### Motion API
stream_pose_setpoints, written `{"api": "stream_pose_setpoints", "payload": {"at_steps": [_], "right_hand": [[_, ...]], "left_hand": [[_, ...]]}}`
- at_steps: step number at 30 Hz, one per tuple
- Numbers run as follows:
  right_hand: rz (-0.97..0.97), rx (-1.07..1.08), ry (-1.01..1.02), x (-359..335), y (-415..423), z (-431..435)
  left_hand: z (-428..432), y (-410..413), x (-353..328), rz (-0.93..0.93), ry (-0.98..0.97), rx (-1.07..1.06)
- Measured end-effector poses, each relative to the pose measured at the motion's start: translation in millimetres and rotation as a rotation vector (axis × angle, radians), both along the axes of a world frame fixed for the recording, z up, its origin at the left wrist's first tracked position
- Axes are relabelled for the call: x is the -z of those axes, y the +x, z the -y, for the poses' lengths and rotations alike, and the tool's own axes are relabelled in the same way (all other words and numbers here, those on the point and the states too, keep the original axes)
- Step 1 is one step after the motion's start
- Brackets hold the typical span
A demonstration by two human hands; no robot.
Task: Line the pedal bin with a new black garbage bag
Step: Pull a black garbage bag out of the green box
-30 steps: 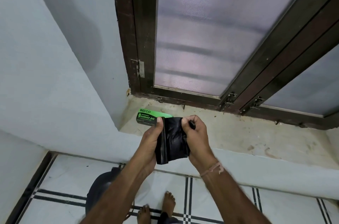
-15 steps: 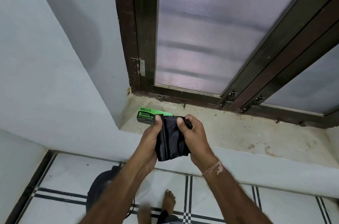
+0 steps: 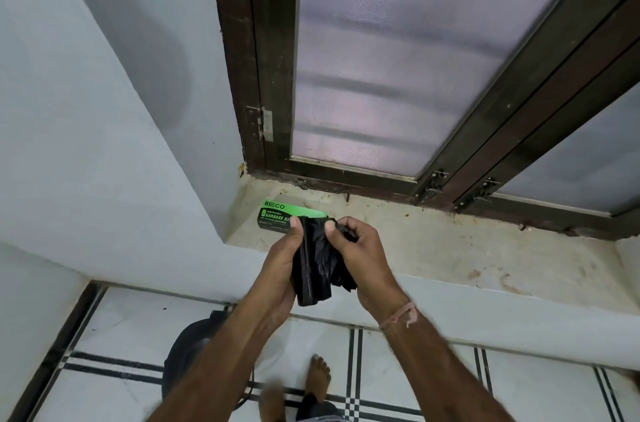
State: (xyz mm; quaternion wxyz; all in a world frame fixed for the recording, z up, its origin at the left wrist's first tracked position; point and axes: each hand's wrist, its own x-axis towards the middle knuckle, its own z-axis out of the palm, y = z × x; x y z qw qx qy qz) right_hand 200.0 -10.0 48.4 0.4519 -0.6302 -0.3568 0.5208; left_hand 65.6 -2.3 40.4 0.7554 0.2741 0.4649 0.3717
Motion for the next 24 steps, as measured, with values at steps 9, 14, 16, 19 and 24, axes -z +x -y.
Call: {"api": "stream_pose_setpoints", "payload": {"at_steps": [9, 14, 16, 19, 24], "right_hand": [[-0.031, 0.1, -0.016, 1.3, 4.4, -9.1], [-0.07, -0.033, -0.011, -4.9, 3.6, -5.1], [0.009, -0.051, -0.009, -4.9, 3.4, -4.0], [-0.014, -0.012, -0.025, -5.4, 5.6, -3.1], [0.034, 0.016, -0.026, 1.3, 9.8, -3.9]], "left_hand": [[-1.8, -1.6, -1.0, 0.002, -0.044, -0.001], [-0.7, -1.0, -2.2, -0.002, 0.008, 0.003], [-0.6, -0.6, -2.3, 0.003, 0.007, -0.007], [-0.4, -1.8, -0.9, -0.011, 0.014, -0.003], [0.8, -3.9, -1.0, -0.042, 0.019, 0.022]]}}
